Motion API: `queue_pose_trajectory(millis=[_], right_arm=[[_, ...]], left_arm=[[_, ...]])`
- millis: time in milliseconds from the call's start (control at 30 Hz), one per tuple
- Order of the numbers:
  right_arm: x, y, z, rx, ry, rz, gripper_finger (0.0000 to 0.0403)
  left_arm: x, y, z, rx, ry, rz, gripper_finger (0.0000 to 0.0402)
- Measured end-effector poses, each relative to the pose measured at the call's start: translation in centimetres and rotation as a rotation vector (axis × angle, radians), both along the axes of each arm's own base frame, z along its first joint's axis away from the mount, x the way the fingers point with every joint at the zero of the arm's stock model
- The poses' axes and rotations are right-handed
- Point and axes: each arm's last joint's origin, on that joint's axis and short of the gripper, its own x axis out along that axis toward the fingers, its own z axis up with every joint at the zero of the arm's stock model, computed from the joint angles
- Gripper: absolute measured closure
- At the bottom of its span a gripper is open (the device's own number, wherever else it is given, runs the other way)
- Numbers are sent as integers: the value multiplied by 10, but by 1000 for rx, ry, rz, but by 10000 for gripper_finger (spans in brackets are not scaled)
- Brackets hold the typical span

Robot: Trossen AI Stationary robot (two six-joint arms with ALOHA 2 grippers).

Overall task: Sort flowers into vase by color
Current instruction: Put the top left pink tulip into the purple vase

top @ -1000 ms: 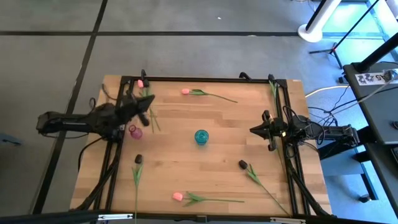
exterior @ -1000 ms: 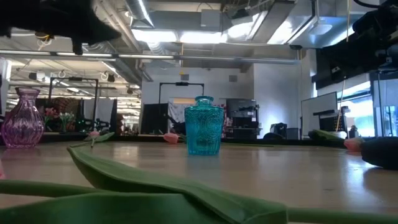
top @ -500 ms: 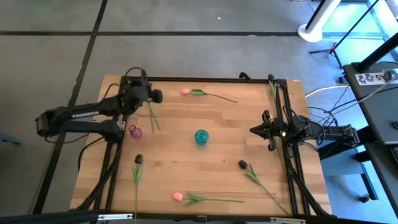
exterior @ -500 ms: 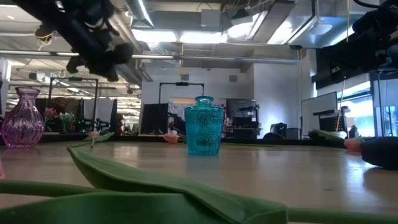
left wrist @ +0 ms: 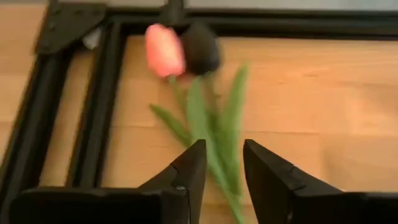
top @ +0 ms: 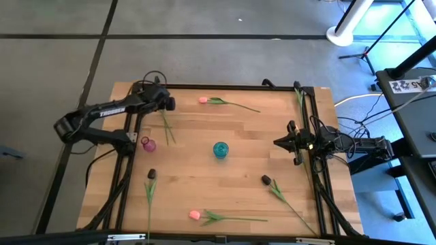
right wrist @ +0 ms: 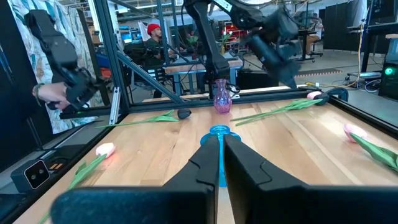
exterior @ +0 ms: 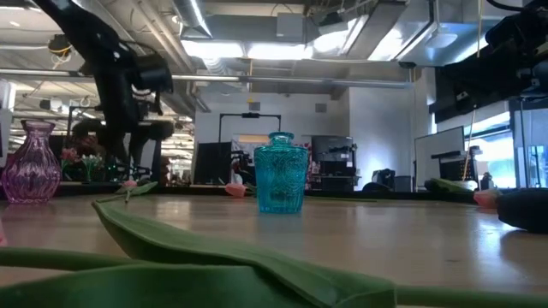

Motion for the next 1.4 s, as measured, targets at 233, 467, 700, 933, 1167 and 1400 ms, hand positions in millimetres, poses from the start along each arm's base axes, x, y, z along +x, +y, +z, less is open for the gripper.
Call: queue_pose_trajectory(millis=[233, 467, 700, 933, 1167, 1400], right_arm=[[0, 0, 0, 0, 0, 0, 379], [0, 0, 0, 0, 0, 0, 379], [0, 0, 0, 0, 0, 0, 379], [0, 0, 0, 0, 0, 0, 379], [0, 0, 0, 0, 0, 0, 379], [0, 0, 0, 0, 0, 0, 379]], left_arm=[[-1, 14, -28, -86, 57, 100, 300], [2, 26, -44, -84, 52, 130, 306], [3, 28, -48, -103, 8, 158, 306], [8, 26, -48, -103, -12, 130, 306], [15, 24, -47, -84, -58, 120, 306], [25, 19, -46, -59, -85, 79, 306]])
